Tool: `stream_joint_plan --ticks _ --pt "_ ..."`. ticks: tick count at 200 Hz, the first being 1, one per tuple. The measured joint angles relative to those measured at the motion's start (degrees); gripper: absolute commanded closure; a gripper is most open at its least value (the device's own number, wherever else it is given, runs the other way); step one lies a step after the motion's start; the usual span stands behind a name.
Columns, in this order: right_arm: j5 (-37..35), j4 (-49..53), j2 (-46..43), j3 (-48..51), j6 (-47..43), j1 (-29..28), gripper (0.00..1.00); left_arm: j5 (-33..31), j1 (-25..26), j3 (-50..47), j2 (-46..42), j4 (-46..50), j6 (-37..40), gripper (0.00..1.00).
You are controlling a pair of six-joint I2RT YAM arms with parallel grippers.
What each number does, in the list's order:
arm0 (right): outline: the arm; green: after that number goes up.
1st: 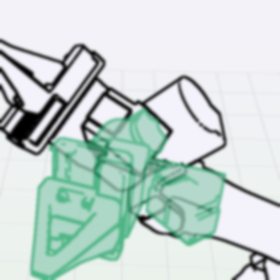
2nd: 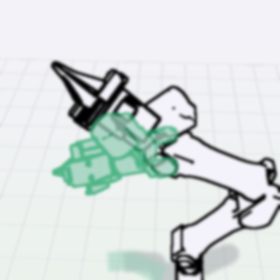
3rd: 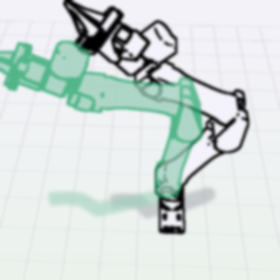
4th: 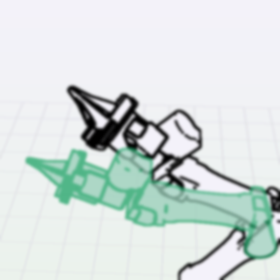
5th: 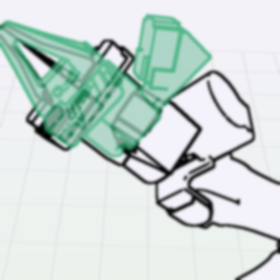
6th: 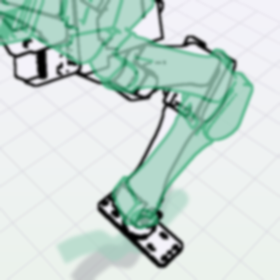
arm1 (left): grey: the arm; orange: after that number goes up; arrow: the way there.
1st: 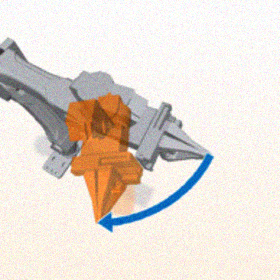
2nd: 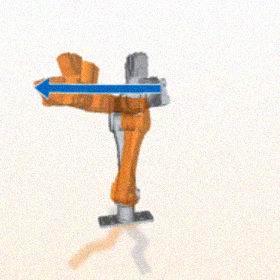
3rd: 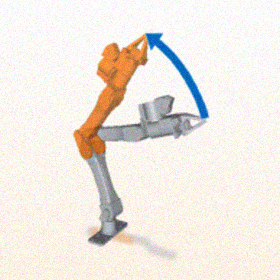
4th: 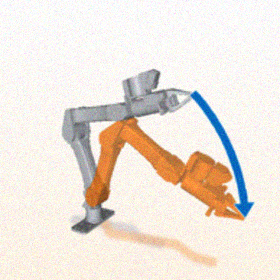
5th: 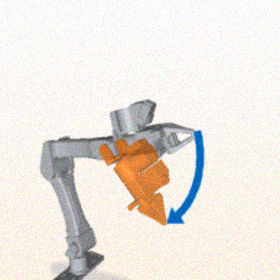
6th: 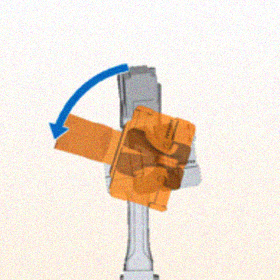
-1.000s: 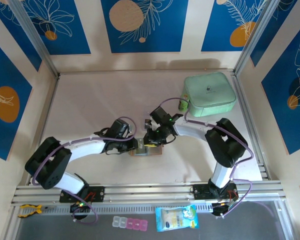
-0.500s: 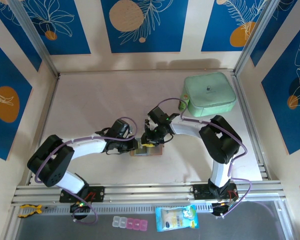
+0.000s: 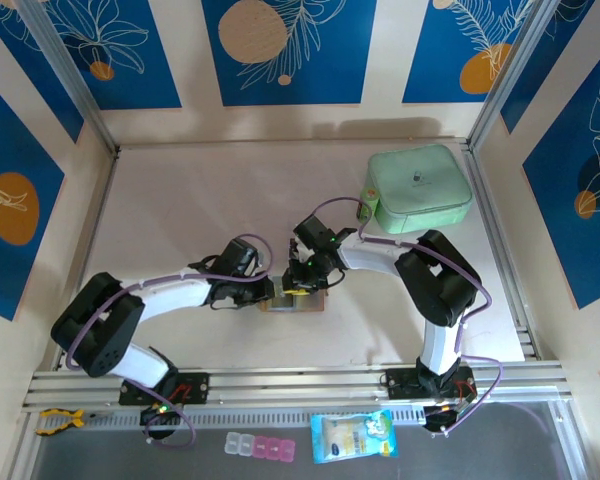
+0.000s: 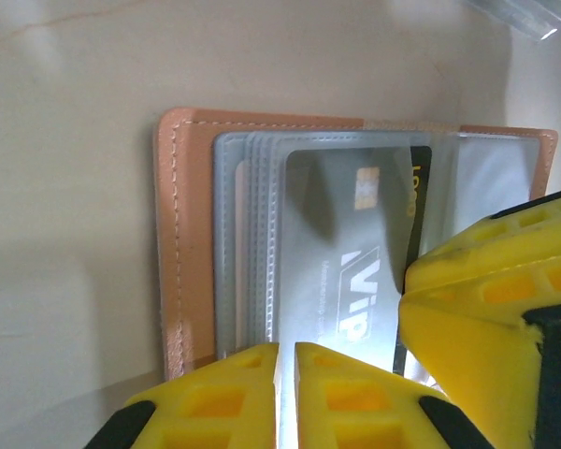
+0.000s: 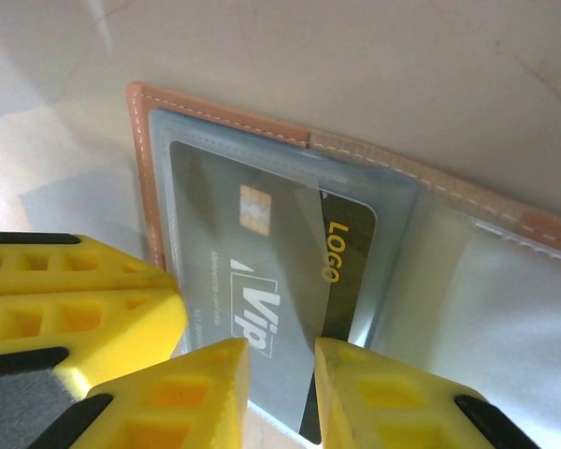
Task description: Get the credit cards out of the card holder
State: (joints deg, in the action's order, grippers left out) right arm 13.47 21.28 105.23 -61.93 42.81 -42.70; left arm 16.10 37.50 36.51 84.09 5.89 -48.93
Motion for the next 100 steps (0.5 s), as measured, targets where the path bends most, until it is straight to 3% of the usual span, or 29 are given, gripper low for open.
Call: stream_joint_plan --ticks 100 --pt "-2.86 2.51 -0.76 0.00 -1.44 -0.07 0.74 0.20 -0.52 -0.68 0.66 -0.15 0.00 0.87"
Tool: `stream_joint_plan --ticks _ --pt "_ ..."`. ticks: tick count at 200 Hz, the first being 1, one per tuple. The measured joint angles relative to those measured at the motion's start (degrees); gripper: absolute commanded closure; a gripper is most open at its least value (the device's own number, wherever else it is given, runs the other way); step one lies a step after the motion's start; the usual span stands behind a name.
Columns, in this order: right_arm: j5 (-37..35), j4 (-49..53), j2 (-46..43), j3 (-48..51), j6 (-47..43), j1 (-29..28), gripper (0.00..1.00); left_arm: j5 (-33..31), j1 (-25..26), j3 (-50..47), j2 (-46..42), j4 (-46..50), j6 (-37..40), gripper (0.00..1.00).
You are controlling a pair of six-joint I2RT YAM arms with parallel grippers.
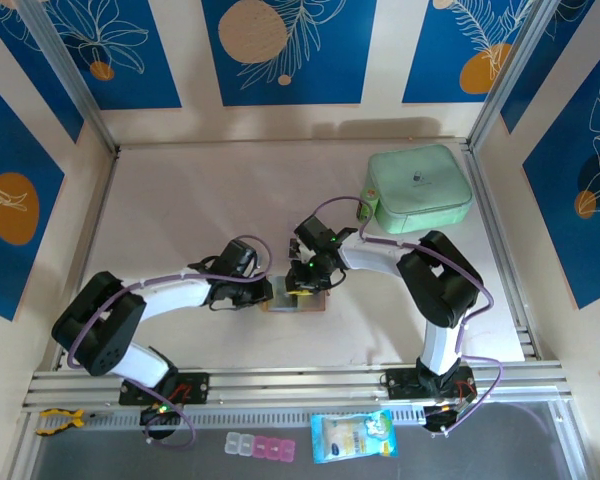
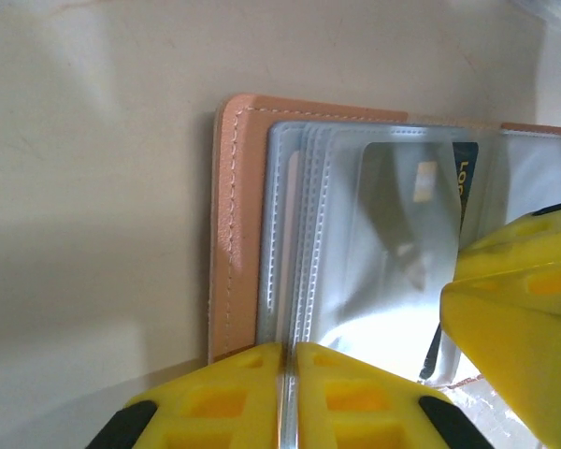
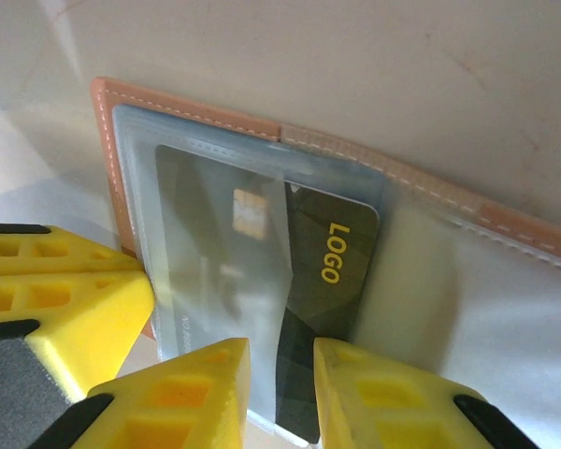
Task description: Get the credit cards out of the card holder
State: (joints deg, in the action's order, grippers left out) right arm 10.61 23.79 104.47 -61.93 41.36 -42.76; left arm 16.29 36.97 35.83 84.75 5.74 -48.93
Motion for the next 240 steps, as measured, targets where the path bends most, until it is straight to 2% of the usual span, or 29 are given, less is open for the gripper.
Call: stream_joint_plan --ticks 90,145,180,240 --pt "-1.88 3.37 -1.44 0.00 -0.87 0.02 0.74 -0.07 -0.11 -0.20 -2.27 2.82 0.68 0.86" --pt "-1.84 3.43 -5.51 0.15 -0.83 0.33 0.74 1.49 -0.11 3.34 -2.16 3.72 1.33 0.87" --pt "-1.57 2.27 -6.16 1.29 -0.42 0.79 0.74 3.15 -0.07 5.60 -0.11 3.69 1.51 0.92" --pt "-0.90 1.09 -6.10 2.43 -0.17 1.16 0.74 3.67 0.17 6.49 5.25 3.30 1.99 0.94"
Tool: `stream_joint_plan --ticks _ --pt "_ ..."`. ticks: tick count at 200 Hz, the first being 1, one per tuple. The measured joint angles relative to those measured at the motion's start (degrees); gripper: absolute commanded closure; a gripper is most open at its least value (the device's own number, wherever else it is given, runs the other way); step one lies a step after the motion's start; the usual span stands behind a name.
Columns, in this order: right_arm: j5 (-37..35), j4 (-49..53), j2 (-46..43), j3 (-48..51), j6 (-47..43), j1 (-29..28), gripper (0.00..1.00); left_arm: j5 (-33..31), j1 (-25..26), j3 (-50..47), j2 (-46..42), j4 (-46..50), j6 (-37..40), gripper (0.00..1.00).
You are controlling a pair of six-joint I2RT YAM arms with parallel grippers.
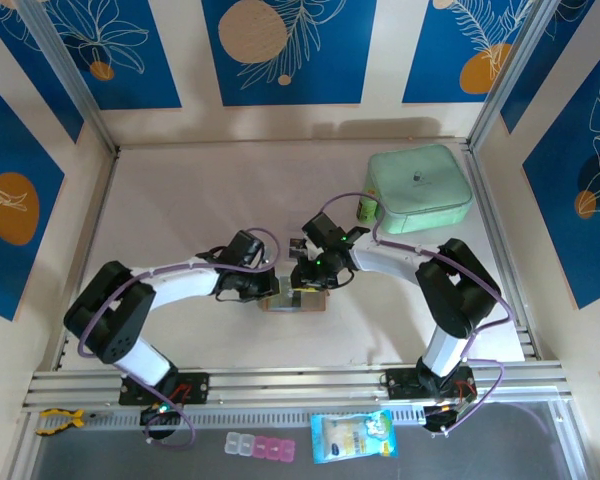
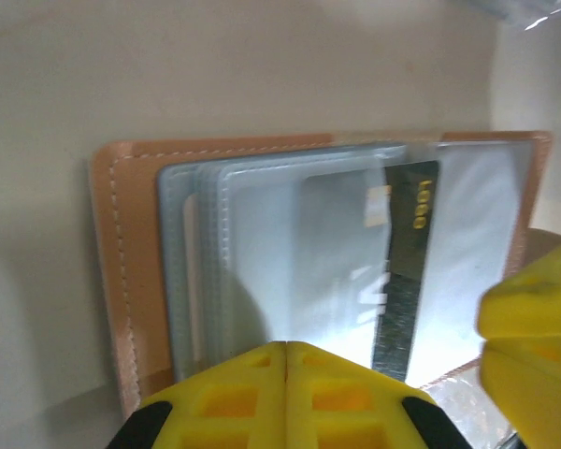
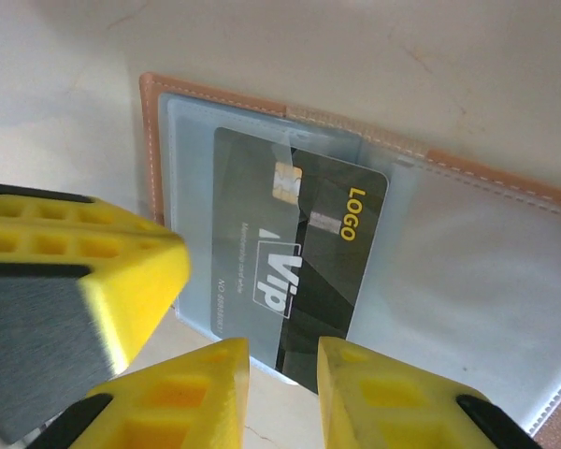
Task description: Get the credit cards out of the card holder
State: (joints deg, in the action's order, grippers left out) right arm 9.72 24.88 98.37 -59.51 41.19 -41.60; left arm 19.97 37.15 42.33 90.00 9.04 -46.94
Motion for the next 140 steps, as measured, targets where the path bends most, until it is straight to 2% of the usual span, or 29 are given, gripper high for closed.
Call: stream_joint_plan --ticks 140 --pt "1.73 -4.74 3.13 2.80 0.92 0.39 0.75 0.37 0.04 -0.70 0.11 -1.51 0.98 0.94"
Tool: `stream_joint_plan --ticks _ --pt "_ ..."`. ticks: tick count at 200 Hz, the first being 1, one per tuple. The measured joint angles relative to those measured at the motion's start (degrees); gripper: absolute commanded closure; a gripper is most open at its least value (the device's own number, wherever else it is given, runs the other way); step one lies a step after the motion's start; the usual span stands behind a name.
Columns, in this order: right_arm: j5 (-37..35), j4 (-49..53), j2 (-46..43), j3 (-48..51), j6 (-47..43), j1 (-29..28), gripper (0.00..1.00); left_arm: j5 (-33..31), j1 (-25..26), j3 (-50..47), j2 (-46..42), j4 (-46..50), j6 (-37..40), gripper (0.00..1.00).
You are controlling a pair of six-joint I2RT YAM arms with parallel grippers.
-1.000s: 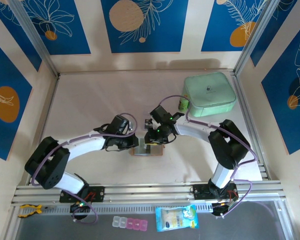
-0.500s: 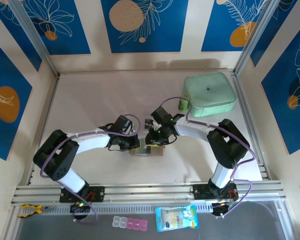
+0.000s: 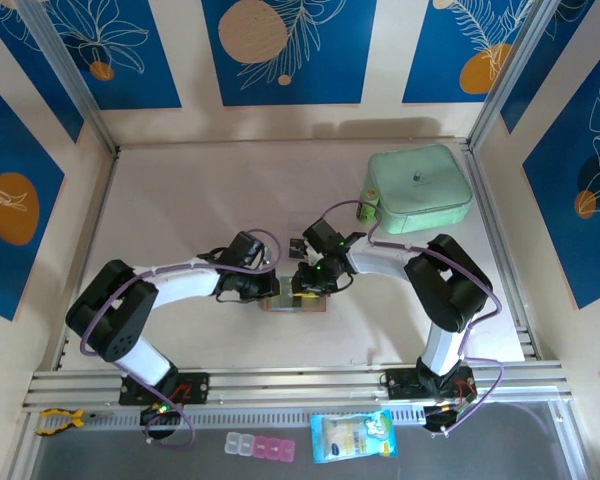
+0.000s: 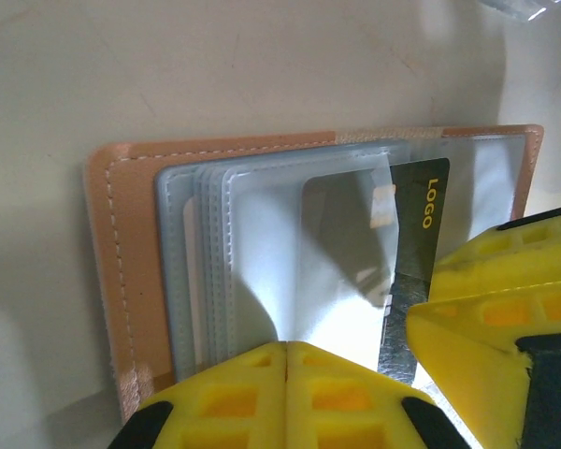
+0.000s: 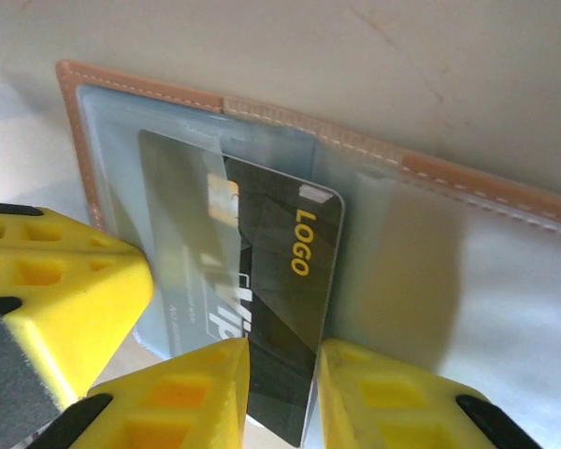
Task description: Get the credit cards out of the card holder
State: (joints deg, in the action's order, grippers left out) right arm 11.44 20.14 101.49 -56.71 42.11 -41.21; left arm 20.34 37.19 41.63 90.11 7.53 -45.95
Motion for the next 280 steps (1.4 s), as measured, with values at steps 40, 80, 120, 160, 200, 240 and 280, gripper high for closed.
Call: stream_joint_plan --ticks 40,80,120,160,200,240,280 --pt "2.38 -4.11 0.00 2.27 1.68 0.55 0.81 0.00 0.00 0.00 -0.02 0.02 0.02 0.94" --pt "4.37 -7.85 -0.13 4.39 3.28 1.18 0.85 -0.02 0.00 0.00 -0.04 0.26 0.04 0.94" --pt "5.99 -10.69 -0.79 6.12 4.04 1.68 0.85 -0.04 0.00 0.00 -0.15 0.44 0.02 0.94" --pt "7.28 -12.90 -0.87 7.17 4.07 2.03 0.82 -0.28 0.02 0.00 -0.35 0.70 0.02 0.95" --pt "9.70 -17.25 -1.81 9.86 4.94 2.97 0.86 -0.46 0.07 0.00 -0.46 0.92 0.02 0.95" --pt "12.02 -21.64 -2.82 12.26 5.97 3.87 0.86 -0.48 0.07 -0.02 -0.46 0.92 0.00 0.95" --pt "13.73 -23.96 -2.80 12.59 6.40 4.35 0.88 -0.48 0.07 0.00 -0.46 0.94 0.00 0.95"
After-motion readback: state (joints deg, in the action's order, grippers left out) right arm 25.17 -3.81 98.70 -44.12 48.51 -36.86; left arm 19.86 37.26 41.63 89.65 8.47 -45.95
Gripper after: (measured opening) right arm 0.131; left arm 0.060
